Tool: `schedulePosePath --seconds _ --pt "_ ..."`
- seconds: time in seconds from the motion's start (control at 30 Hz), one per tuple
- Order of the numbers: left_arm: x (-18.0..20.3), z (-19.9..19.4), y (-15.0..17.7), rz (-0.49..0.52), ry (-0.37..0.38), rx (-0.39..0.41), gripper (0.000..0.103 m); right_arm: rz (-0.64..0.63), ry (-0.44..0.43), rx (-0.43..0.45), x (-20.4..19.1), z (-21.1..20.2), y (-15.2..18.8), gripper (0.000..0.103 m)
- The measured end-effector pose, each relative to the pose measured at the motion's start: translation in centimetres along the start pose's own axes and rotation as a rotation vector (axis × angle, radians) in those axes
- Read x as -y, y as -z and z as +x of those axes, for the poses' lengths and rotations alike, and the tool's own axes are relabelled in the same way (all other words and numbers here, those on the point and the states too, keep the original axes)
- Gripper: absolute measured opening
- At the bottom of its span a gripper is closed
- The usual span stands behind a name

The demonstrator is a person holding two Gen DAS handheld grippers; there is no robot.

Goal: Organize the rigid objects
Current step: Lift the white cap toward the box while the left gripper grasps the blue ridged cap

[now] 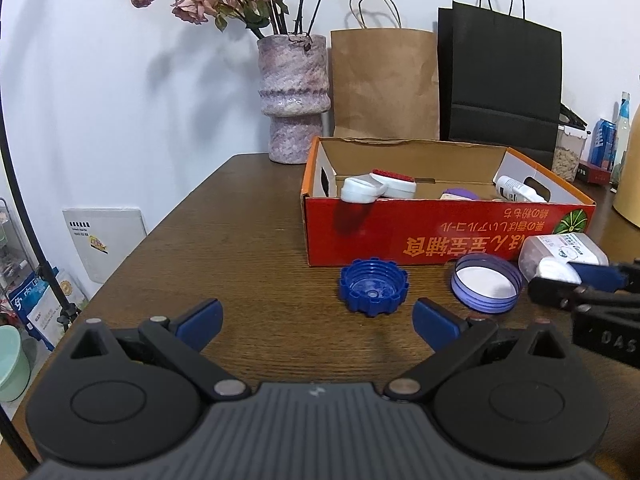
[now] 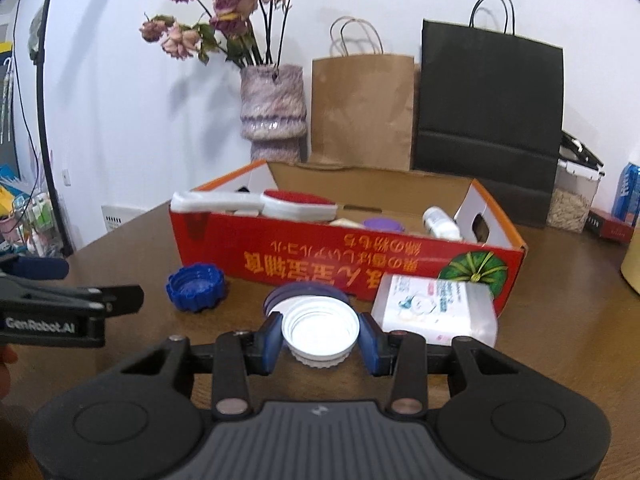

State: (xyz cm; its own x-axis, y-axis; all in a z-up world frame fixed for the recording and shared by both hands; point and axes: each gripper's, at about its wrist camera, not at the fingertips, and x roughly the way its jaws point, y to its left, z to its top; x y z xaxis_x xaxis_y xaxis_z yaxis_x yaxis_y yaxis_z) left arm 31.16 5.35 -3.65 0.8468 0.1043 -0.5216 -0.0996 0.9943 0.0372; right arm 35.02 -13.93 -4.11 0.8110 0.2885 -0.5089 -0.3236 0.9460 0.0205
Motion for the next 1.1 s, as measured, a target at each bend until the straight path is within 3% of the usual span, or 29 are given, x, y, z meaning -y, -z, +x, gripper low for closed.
schedulePosePath --seconds 0.33,1.1 --pt "0.9 1.9 -0.2 0.000 -0.016 -0.039 0.103 0.032 0.030 0.066 2.5 -0.7 -0.5 0.039" --pt "3.4 7.8 -1.7 0.009 -0.030 -0.103 0.103 0.075 0.126 0.101 8.7 0.2 -0.6 0.039"
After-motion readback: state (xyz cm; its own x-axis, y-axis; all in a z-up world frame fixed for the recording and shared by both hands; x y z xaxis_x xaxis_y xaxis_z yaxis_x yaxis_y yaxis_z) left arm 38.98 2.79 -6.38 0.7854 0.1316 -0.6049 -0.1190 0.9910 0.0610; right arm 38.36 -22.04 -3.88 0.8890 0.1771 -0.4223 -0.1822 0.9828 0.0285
